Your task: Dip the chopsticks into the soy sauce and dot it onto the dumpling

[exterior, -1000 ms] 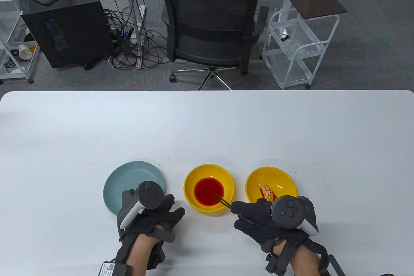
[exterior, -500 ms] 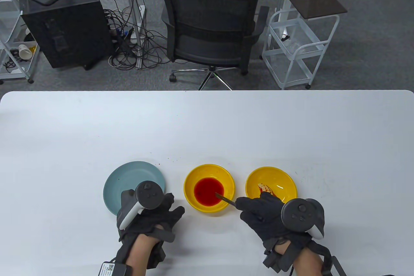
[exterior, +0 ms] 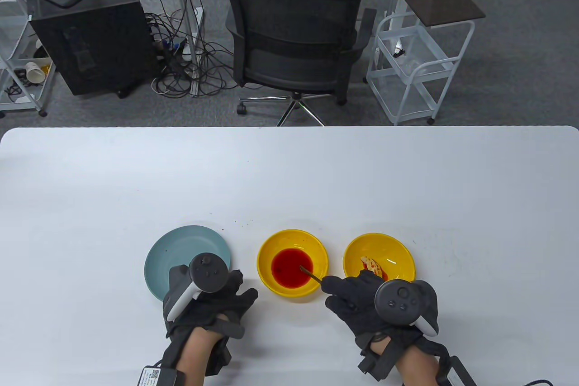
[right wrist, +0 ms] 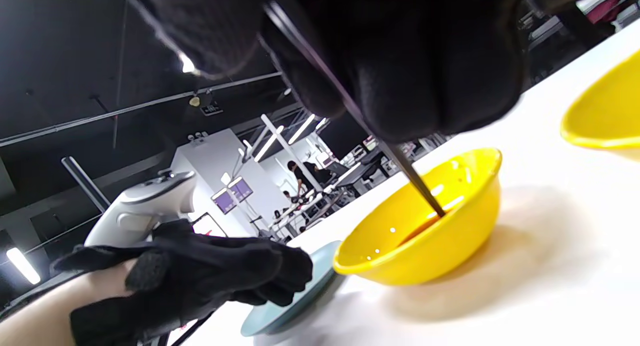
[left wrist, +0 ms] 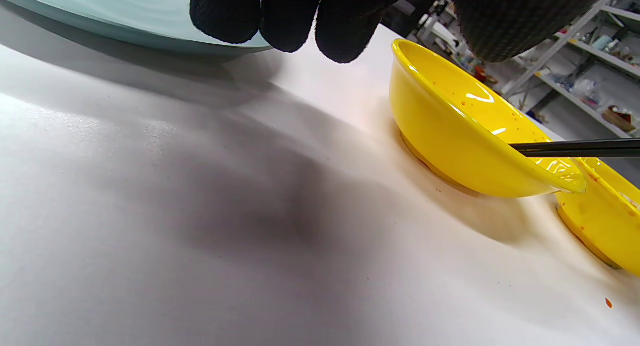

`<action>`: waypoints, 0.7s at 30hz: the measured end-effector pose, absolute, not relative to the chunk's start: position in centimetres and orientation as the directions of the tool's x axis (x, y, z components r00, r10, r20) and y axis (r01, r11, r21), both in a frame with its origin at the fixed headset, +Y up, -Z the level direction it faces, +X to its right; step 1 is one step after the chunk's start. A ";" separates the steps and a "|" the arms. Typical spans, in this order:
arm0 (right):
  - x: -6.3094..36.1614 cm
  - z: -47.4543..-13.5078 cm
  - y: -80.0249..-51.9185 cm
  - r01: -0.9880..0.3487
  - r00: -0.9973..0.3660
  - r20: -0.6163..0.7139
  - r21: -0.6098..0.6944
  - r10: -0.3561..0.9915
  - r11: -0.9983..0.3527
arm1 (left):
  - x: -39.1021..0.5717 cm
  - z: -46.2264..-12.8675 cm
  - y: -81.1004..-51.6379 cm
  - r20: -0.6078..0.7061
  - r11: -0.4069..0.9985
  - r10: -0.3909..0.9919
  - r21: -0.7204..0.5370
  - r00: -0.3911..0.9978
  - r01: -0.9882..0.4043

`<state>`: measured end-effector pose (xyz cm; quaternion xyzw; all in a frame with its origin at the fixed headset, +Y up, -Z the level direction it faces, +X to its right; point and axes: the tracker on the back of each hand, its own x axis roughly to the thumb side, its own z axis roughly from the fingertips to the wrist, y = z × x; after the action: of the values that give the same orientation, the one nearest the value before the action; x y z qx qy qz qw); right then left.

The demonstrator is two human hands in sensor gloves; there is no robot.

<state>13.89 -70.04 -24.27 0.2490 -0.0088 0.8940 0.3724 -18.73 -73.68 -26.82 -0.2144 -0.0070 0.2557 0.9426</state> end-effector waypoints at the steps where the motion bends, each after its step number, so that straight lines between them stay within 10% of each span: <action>1: 13.9 -24.3 -70.1 -0.671 -0.598 0.452 0.170 0.662 -0.722 | -18.7 -26.8 -73.7 -0.097 0.778 0.485 -0.407 0.869 -0.479; 21: 23.5 -23.4 -64.8 -0.731 -0.682 0.259 -0.279 0.684 -0.623 | -18.7 -26.8 -73.7 -0.096 0.776 0.488 -0.407 0.868 -0.481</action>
<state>23.46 -64.78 -23.45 0.0639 -0.1832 0.8985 0.3938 -18.72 -73.65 -26.84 -0.2138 -0.0073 0.2571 0.9424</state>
